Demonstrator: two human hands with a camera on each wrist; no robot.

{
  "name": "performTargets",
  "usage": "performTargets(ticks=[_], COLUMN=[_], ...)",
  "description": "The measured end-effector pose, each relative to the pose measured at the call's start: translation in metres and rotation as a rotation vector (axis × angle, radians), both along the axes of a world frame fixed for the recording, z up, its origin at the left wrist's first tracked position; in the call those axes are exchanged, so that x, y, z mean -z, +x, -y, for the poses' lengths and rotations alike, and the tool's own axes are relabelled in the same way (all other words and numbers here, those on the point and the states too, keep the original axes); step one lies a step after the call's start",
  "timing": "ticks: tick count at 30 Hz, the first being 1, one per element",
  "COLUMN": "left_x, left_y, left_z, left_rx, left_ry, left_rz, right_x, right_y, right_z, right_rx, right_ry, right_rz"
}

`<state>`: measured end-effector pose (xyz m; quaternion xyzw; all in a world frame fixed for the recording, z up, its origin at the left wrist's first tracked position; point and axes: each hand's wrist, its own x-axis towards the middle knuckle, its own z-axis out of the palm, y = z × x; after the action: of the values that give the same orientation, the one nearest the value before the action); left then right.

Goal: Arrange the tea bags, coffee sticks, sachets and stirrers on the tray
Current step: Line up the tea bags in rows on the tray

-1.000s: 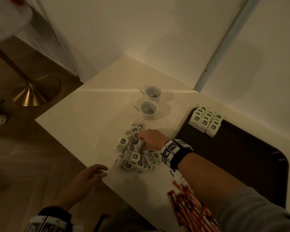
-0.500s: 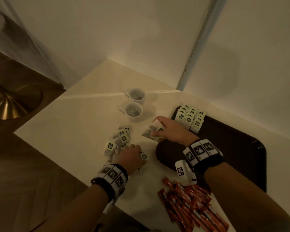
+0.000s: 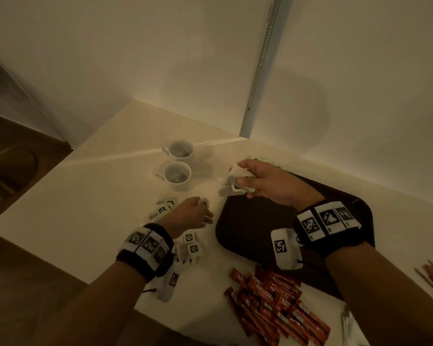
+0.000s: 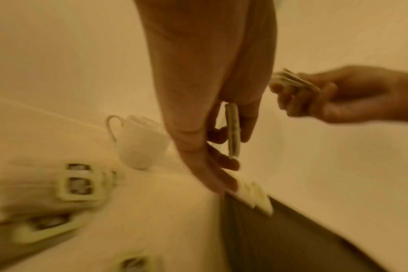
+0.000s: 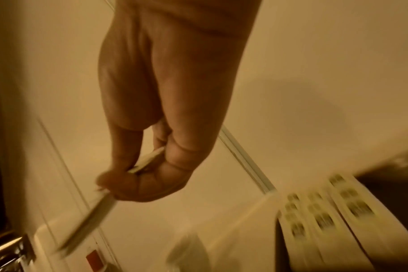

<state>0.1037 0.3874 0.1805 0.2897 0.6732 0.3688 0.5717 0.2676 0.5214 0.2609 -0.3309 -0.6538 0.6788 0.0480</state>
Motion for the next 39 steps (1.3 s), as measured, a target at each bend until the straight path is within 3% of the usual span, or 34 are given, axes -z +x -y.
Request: performTargets(ticks=[1,3,6,9,12,19,23,26,31,39], left_x=[-0.018,-0.040,-0.061,-0.072,-0.071,-0.057,-0.063,-0.072,-0.081,-0.085], left_y=[0.011,0.015,0.024,0.035,0.038,0.042,0.044,0.047,0.050,0.056], left_z=[-0.017,-0.027,-0.041,-0.057,-0.069,-0.076,-0.082,-0.089,-0.094,-0.094], left_rx=[-0.055,-0.093,-0.015,0.057,0.032,-0.067,-0.140,-0.165,-0.144,-0.130], left_ry=[0.041,0.080,0.030,0.019,0.038,0.096,0.349,0.433,0.537,0.554], left_rz=[0.252,0.555,0.735,0.818,0.780,0.688,0.436,0.333,0.320,0.327], right_x=[-0.013,-0.024,-0.033,-0.034,-0.029,-0.031,-0.058,-0.080,-0.108,-0.120], right_y=[0.013,0.009,0.001,0.001,0.006,0.022,0.022,0.016,0.010,0.006], right_z=[-0.011,-0.018,-0.021,-0.028,-0.039,-0.050,-0.058,-0.059,-0.053,-0.046], right_rx=[0.011,-0.057,-0.171,-0.169,-0.059,0.106,0.121,0.104,-0.016,-0.077], right_ry=[0.066,0.148,0.258,0.372,0.465,0.299,0.518,0.756,1.040,1.164], right_rz=[-0.013,0.020,0.097,0.131,0.150,0.031,0.054,0.041,0.035,0.065])
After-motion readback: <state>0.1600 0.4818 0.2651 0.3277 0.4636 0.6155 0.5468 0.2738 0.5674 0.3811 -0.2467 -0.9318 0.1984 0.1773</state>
